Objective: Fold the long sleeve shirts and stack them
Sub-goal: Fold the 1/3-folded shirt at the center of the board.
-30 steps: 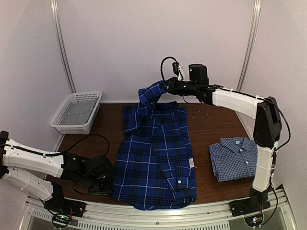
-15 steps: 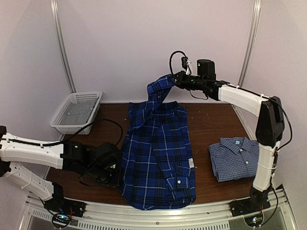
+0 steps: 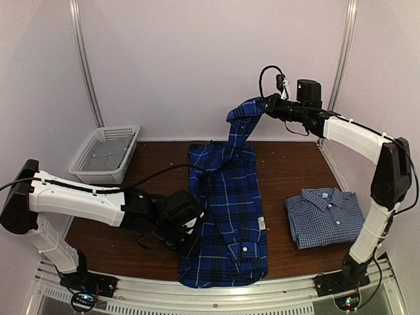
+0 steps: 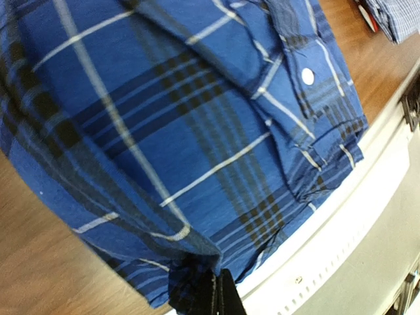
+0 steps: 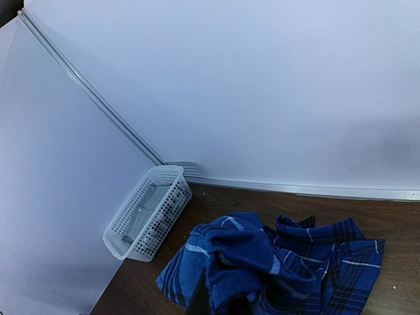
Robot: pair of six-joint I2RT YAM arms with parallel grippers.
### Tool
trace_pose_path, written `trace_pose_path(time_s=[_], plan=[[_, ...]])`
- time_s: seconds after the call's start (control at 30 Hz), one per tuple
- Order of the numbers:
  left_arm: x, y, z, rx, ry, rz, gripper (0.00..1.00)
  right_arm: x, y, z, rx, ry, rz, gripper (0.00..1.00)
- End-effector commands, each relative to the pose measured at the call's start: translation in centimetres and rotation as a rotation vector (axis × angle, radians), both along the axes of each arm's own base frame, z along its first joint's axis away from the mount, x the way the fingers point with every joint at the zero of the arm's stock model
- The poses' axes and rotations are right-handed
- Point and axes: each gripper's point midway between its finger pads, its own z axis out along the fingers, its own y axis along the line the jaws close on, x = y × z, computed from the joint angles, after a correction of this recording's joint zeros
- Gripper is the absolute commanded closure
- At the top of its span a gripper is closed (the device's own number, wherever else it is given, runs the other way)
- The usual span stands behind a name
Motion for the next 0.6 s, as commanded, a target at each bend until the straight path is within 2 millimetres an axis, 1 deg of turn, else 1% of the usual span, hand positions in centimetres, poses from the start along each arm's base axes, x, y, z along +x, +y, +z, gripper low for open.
trace_pose_path(time_s=[0.0,0.1,0.2,0.4,0.57], plan=[[-1.0,-3.5,0.4,-0.080,0.008,-0.161,1.00,-0.4,-2.0,1.0,-0.007,-0.042,-0.048,1.00],[-1.3,-4.3,-0.3,-0.073,0.024,-0.207,1.00,-0.3,-2.7,0.9,-0.006,-0.039,-0.057,1.00],[-1.6,-4.8,-0.8,-0.070,0.041,-0.232,1.00,-0.3,-3.0,0.8,-0.006,-0.037,-0.061,1.00],[-1.8,-4.8,-2.1,-0.044,0.064,-0.244,1.00,-0.8,-3.6,1.2,-0.004,-0.048,-0.073,1.00],[-2.0,-4.6,-2.7,-0.041,0.076,-0.241,1.00,-1.6,-4.2,1.4,-0.009,-0.059,-0.092,1.00]])
